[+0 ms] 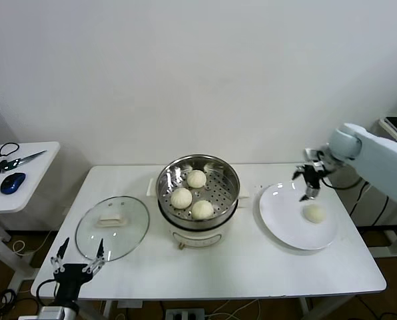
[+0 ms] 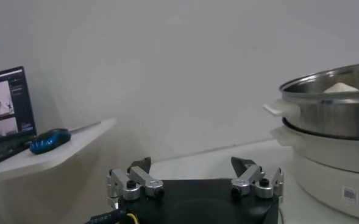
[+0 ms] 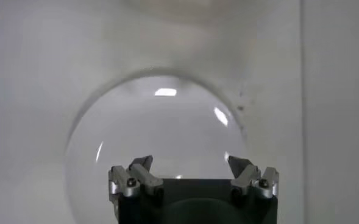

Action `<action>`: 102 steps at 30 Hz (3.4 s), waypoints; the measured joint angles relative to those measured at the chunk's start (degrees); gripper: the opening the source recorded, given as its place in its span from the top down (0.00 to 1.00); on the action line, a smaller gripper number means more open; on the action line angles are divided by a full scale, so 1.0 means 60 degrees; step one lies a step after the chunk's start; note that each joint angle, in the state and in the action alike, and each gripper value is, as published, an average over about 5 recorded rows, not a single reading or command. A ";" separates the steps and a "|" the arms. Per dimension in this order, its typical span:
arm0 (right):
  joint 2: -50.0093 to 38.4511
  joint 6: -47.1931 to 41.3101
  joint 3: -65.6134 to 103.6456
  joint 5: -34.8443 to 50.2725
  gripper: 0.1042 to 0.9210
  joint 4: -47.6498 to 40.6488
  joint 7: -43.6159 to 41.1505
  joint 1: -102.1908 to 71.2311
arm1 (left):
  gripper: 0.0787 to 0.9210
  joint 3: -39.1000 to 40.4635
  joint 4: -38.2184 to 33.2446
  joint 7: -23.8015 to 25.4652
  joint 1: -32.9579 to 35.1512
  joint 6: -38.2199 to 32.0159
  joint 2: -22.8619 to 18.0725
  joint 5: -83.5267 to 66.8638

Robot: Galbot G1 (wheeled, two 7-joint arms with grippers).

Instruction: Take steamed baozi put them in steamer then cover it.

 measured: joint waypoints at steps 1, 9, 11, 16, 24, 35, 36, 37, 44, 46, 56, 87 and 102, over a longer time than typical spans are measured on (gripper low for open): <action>-0.0008 0.0049 0.0234 -0.0180 0.12 -0.0156 -0.0025 -0.0230 | 0.12 -0.0001 0.0010 0.0000 0.0000 0.0001 -0.0006 0.0006; 0.0329 0.0613 0.2023 -0.1672 0.12 -0.1573 -0.0206 -0.1608 | 0.12 -0.0026 0.0138 -0.0003 -0.0043 0.0012 0.0022 0.0016; 0.0503 0.0778 0.2379 -0.1994 0.12 -0.1954 -0.0250 -0.1797 | 0.12 -0.0010 0.0179 -0.0003 -0.0072 0.0022 0.0017 0.0036; 0.0994 0.1130 0.3067 -0.2696 0.12 -0.2865 -0.0373 -0.2105 | 0.12 0.0019 0.0254 -0.0004 -0.0133 0.0045 -0.0019 0.0094; 0.1737 0.1575 0.3623 -0.3560 0.12 -0.4004 -0.0554 -0.2336 | 0.12 -0.0002 0.0311 -0.0013 -0.0176 0.0084 -0.0021 0.0121; 0.2394 0.2015 0.4080 -0.4224 0.12 -0.4986 -0.0667 -0.2401 | 0.12 0.0012 0.0359 -0.0018 -0.0196 0.0093 -0.0024 0.0172; 0.2426 0.2036 0.4107 -0.4258 0.13 -0.5040 -0.0687 -0.2401 | 0.12 0.0013 0.0359 -0.0018 -0.0198 0.0093 -0.0027 0.0176; 0.2453 0.2052 0.4132 -0.4287 0.13 -0.5084 -0.0709 -0.2398 | 0.12 0.0014 0.0358 -0.0019 -0.0200 0.0094 -0.0029 0.0178; 0.2547 0.2151 0.4236 -0.4415 0.23 -0.5281 -0.0836 -0.2292 | 0.12 0.0013 0.0336 -0.0023 -0.0200 0.0102 -0.0037 0.0181; 0.2550 0.2180 0.4241 -0.4422 0.25 -0.5305 -0.0860 -0.2240 | 0.12 0.0014 0.0321 -0.0023 -0.0193 0.0102 -0.0045 0.0181; 0.2350 0.1976 0.3309 -0.3592 0.26 -0.4941 -0.0986 -0.1394 | 0.12 0.0015 0.0207 -0.0024 -0.0094 0.0066 -0.0074 0.0132; 0.4819 -0.1455 -0.5194 0.6092 0.24 0.0037 0.0499 0.4980 | 0.12 0.0361 -0.0411 0.0162 0.0251 -0.0139 0.0099 -0.0402; 0.5807 -0.2022 -0.6376 0.6772 0.24 0.0147 0.1327 0.4263 | 0.12 0.0242 -0.0391 0.0255 0.0297 -0.0144 0.0285 -0.0671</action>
